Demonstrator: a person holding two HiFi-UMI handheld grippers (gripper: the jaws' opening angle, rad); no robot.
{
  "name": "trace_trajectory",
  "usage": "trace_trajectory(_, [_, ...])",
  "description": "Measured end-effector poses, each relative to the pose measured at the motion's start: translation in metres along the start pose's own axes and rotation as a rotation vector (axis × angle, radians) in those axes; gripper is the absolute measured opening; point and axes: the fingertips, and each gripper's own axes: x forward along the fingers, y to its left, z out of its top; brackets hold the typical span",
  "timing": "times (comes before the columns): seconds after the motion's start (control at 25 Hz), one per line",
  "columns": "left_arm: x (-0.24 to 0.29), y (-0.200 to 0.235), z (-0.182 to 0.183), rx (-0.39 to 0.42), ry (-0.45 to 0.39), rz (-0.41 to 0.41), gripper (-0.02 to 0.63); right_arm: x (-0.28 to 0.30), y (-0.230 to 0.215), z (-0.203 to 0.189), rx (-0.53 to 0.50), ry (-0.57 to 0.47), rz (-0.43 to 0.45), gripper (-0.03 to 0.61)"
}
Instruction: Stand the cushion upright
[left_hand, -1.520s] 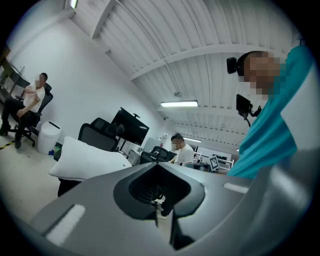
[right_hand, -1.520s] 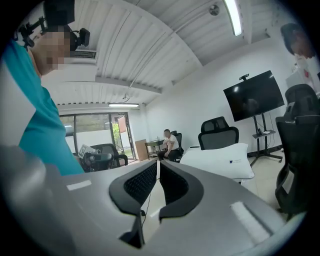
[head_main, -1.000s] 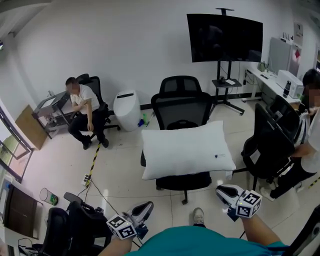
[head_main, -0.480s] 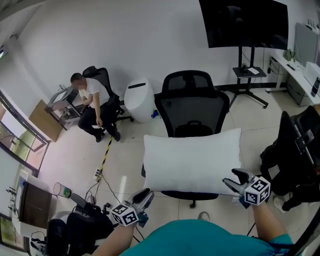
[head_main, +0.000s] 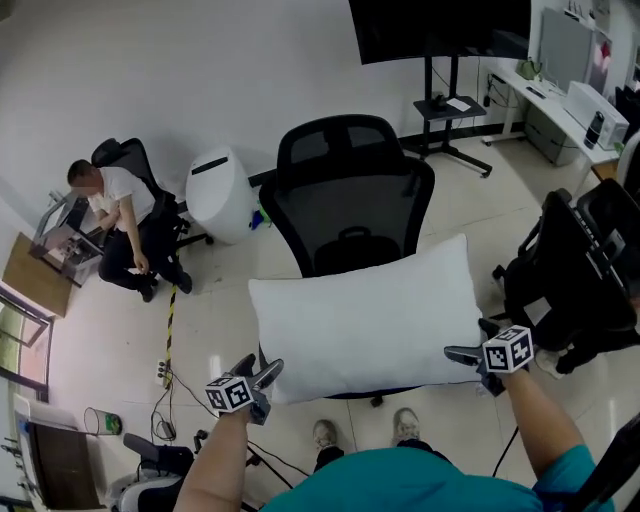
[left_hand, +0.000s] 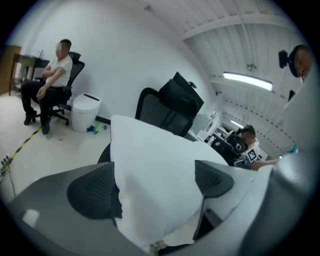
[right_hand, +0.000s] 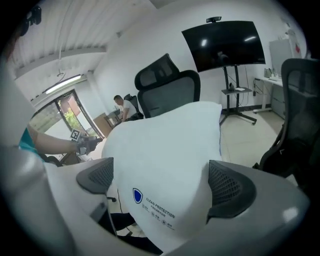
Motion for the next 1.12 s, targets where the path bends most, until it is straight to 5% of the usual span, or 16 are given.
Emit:
trace_trajectory(0.16, [0.047, 0.017, -0.014, -0.037, 0.122, -0.093, 0.577, 0.012, -0.016, -0.007, 0.045, 0.055, -0.074, 0.592])
trace_trajectory(0.56, [0.088, 0.009, -0.031, -0.076, 0.188, -0.237, 0.586, -0.018, -0.070, 0.018, 0.150, -0.035, -0.172, 0.594])
trace_trajectory(0.76, [0.089, 0.009, -0.034, -0.054, 0.195, -0.238, 0.573, 0.024, -0.074, 0.000, 0.211, 0.044, -0.072, 0.592])
trace_trajectory(0.92, [0.101, -0.009, -0.037, 0.002, 0.215, -0.291, 0.485, 0.040, -0.065, -0.001, 0.171, 0.058, -0.032, 0.398])
trace_trajectory(1.12, [0.112, -0.019, -0.044, 0.064, 0.287, -0.284, 0.175, 0.039, -0.049, 0.008, 0.076, 0.009, -0.047, 0.146])
